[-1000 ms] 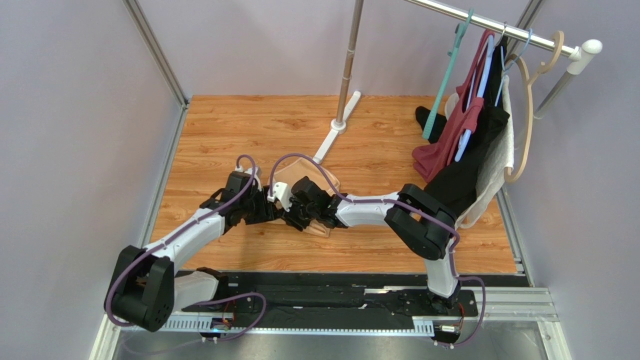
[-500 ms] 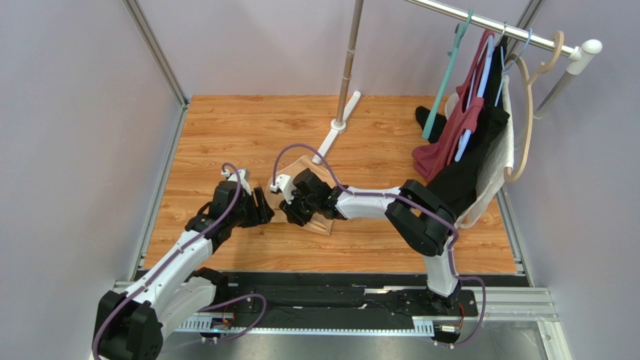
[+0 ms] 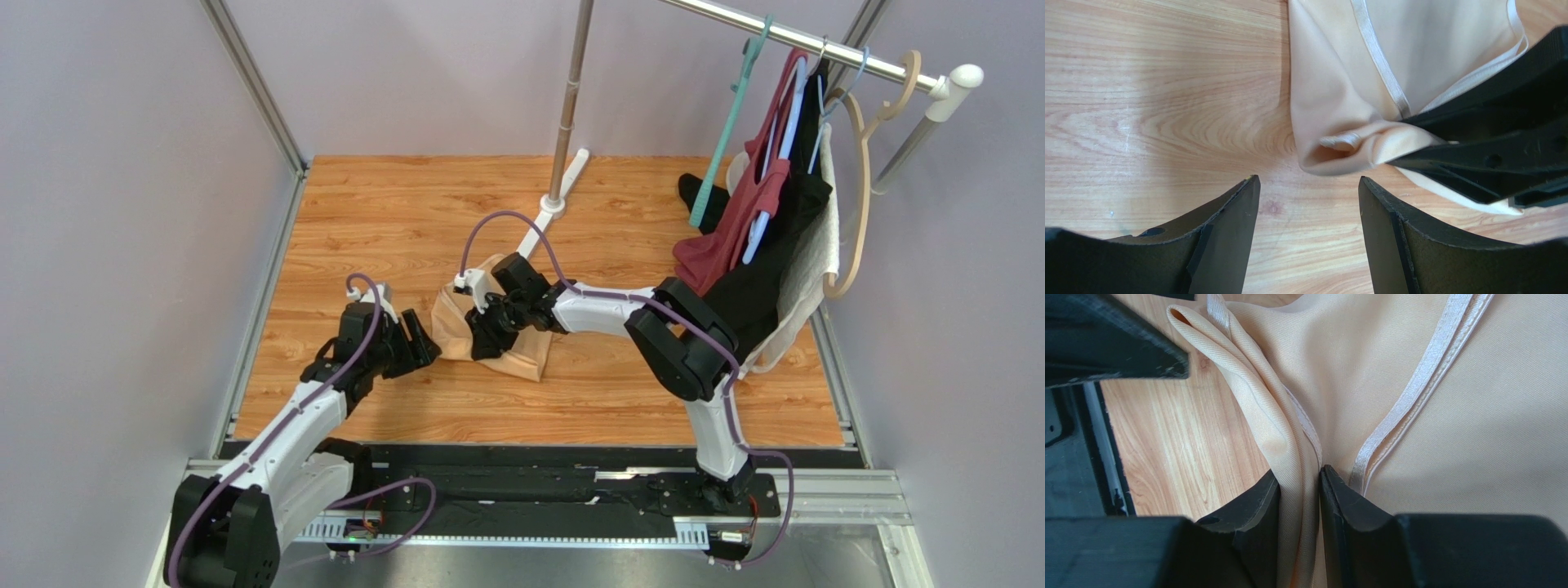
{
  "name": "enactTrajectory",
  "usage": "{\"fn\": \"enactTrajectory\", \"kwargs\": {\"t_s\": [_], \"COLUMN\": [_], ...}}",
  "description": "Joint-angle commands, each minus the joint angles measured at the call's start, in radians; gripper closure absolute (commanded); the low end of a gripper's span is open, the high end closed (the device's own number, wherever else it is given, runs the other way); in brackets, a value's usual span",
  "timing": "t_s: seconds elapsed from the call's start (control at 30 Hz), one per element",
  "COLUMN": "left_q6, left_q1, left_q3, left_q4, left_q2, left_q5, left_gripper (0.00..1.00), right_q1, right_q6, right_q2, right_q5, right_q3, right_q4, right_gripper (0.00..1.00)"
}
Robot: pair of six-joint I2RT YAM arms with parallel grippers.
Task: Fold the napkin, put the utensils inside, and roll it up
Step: Roll the napkin with the utensil
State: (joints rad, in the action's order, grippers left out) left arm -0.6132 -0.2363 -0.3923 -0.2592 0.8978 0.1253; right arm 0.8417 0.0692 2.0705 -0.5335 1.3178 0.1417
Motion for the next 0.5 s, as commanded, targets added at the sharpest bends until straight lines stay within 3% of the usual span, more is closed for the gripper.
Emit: {"fn": "enactTrajectory", "kwargs": {"t_s": [0.0,0.47], "left_q6": [-0.075,-0.161], "left_q1": [0.057,0.160], "left_q3": [0.052,0.110], "left_q4": [0.190,0.521], "left_q2": [0.033,0.228], "left_q5": [0.120,0.289], "left_gripper": [0.30,0.34], "right_q1": [0.000,-0.003], "right_q6": [-0.014,-0.016], "right_q2": [0.097,0.115], "right_q5": [-0.029,-0.052], "right_q3": [-0.042,-0.051], "right_q4": [0.217,0.220], "right_gripper": [0.70,0.71]}}
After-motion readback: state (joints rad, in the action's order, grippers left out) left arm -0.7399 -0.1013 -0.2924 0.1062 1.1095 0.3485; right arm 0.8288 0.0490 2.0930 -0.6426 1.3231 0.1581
